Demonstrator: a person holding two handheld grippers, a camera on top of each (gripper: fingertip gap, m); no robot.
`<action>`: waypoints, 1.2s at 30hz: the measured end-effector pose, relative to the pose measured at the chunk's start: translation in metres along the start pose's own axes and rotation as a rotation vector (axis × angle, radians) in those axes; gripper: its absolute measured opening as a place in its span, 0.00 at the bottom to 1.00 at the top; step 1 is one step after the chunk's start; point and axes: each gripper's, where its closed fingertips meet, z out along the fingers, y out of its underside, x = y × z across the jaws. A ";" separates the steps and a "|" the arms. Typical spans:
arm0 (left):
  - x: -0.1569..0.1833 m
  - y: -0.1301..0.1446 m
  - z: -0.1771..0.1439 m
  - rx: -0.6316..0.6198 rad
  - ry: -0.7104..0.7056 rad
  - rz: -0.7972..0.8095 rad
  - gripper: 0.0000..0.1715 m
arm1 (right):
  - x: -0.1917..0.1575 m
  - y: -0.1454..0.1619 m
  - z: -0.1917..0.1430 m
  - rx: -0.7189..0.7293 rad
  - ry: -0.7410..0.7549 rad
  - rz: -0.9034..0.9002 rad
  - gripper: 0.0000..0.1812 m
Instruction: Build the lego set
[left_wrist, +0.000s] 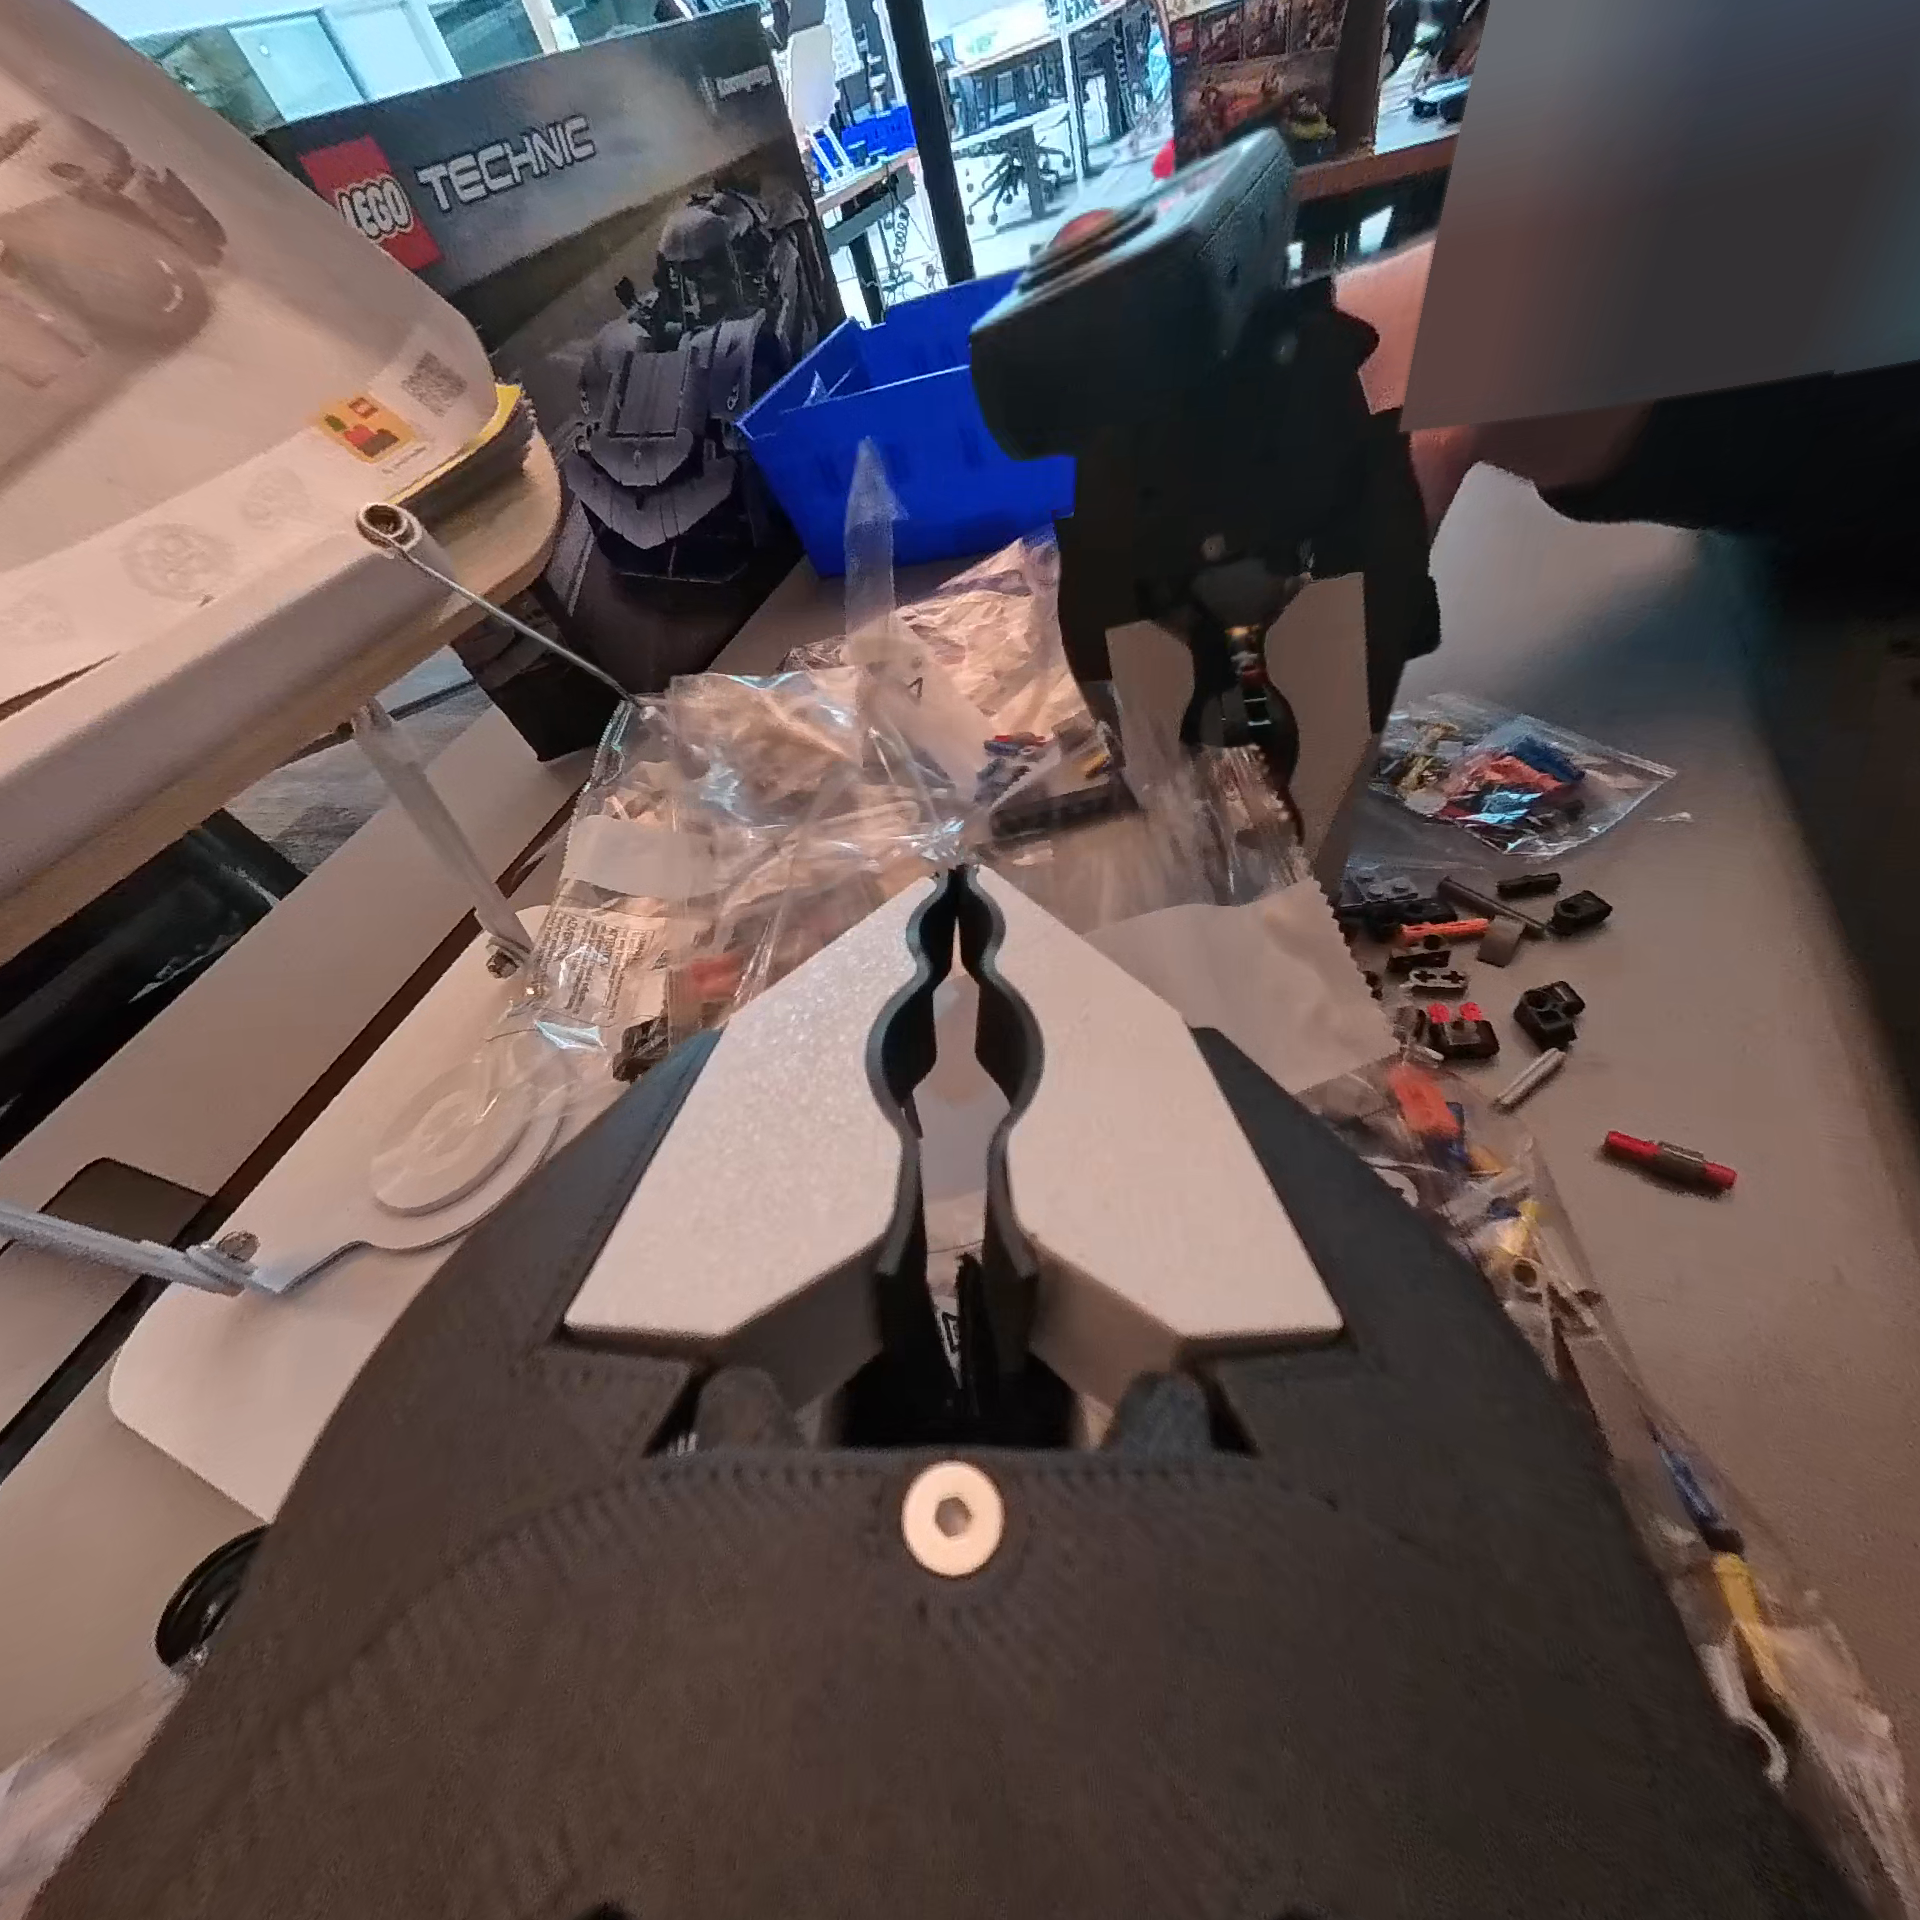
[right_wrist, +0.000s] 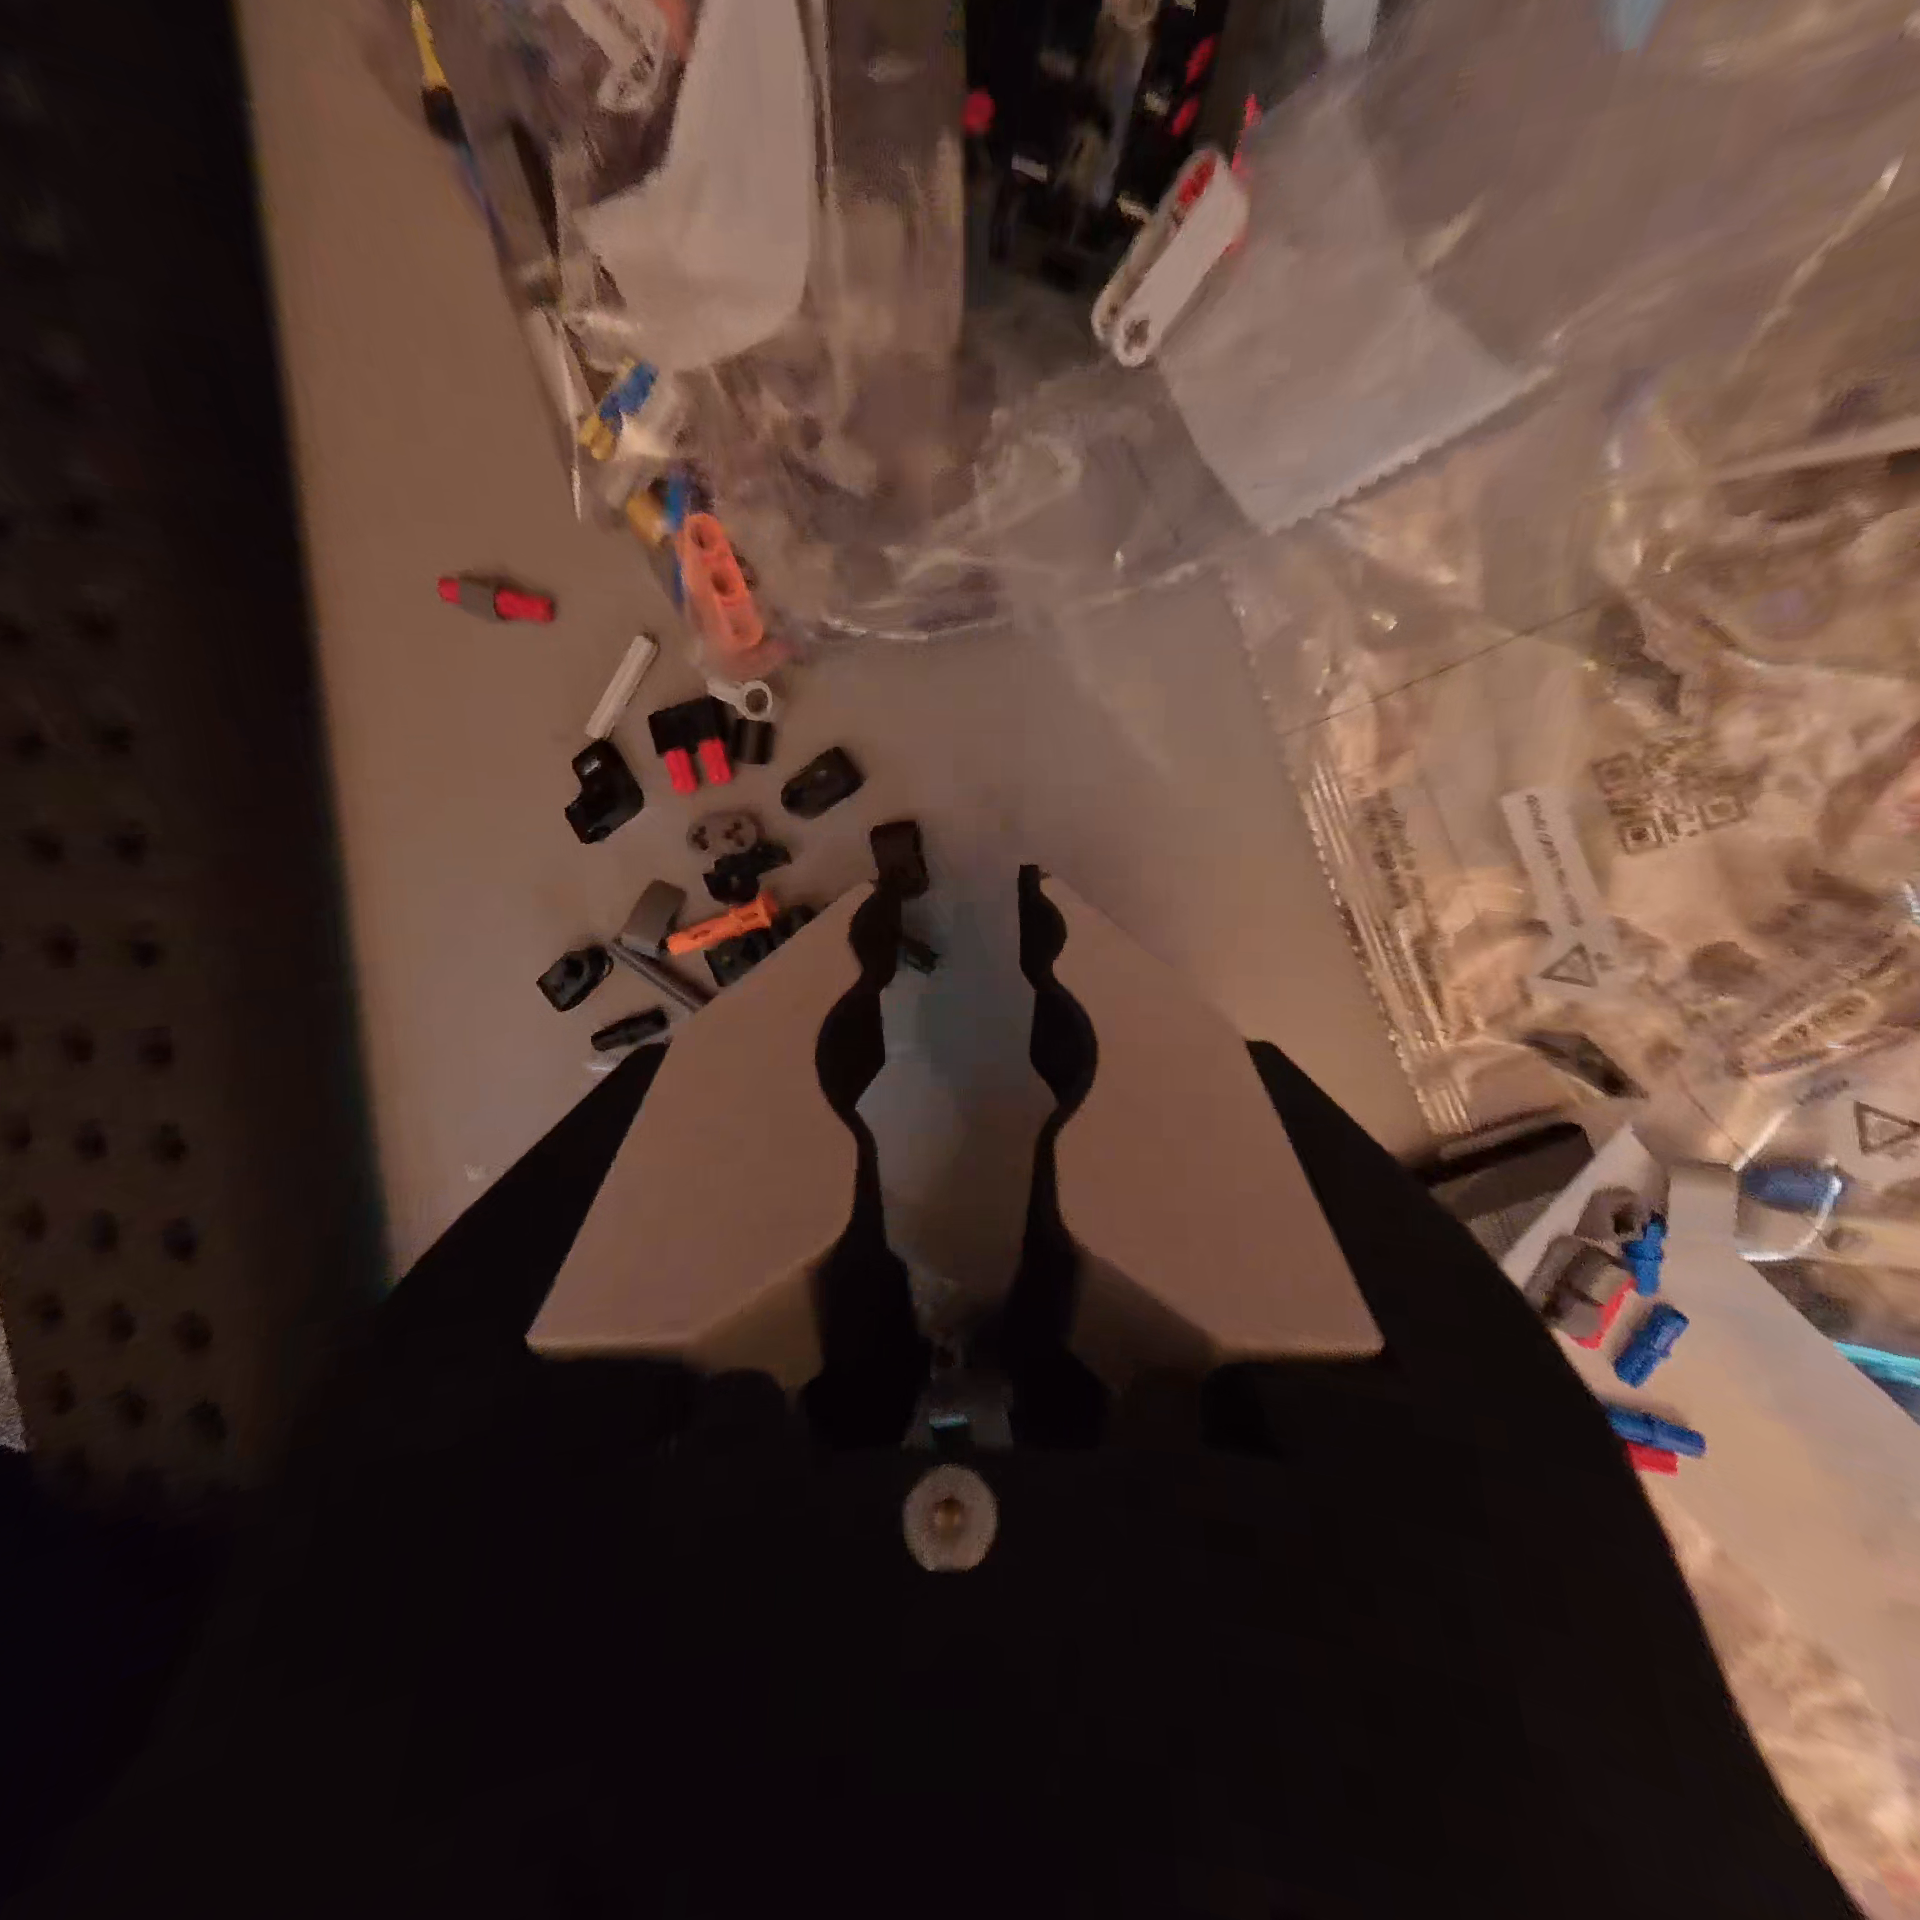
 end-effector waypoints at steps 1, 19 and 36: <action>0.000 0.000 -0.001 0.003 0.000 -0.002 0.00 | 0.000 -0.002 0.001 0.009 -0.007 0.002 0.11; 0.002 0.001 0.001 -0.002 0.008 -0.002 0.00 | -0.012 -0.003 0.008 -0.017 -0.043 -0.056 0.06; 0.004 0.002 0.003 -0.013 0.018 0.002 0.00 | -0.010 -0.013 0.013 -0.006 0.002 -0.085 0.04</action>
